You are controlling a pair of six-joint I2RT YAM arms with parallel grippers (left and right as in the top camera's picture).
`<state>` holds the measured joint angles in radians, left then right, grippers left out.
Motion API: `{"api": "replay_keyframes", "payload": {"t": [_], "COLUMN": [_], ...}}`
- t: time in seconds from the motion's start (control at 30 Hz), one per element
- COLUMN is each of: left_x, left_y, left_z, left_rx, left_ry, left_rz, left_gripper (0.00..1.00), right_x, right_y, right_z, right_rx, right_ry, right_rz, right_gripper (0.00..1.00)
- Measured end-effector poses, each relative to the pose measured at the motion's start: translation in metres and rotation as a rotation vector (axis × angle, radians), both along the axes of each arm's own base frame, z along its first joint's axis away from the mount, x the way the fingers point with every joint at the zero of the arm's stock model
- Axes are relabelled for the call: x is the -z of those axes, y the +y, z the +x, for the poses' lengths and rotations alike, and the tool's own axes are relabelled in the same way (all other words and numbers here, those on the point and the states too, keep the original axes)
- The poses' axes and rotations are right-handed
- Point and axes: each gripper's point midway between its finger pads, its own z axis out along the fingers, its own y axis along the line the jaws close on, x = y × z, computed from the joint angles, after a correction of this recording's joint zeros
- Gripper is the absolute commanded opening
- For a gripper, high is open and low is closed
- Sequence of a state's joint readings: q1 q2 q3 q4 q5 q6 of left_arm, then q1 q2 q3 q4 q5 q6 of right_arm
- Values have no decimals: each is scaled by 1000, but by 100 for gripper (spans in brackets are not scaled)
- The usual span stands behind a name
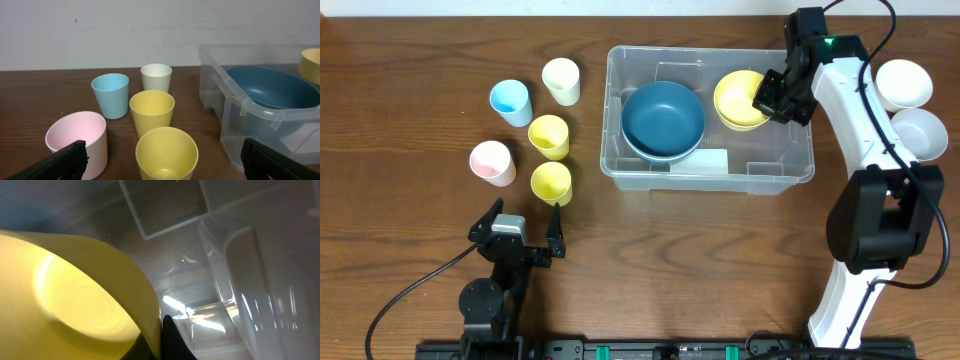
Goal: Pack container
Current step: 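Lift the yellow bowl with the right gripper and lower it into the bin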
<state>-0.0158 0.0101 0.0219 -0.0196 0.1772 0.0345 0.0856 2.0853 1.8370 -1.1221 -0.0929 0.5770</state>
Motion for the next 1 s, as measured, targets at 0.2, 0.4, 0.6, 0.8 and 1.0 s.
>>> {"api": "replay_keyframes", "payload": {"t": [0.2, 0.4, 0.6, 0.8, 1.0], "left_x": [0, 0, 0, 0, 0], "left_y": [0, 0, 0, 0, 0], "left_z": [0, 0, 0, 0, 0], "left_rx": [0, 0, 0, 0, 0], "left_ry": [0, 0, 0, 0, 0], "left_rz": [0, 0, 0, 0, 0], "left_gripper": [98, 98, 98, 98, 98], "right_x": [3, 19, 27, 29, 35], "right_y": [0, 0, 2, 7, 12], "right_z": [3, 2, 3, 6, 6], "right_rx": [0, 0, -2, -12, -14], "right_ry": [-3, 33, 42, 36, 45], "right_rz": [0, -3, -1, 7, 10], "right_gripper": [4, 3, 4, 5, 11]}}
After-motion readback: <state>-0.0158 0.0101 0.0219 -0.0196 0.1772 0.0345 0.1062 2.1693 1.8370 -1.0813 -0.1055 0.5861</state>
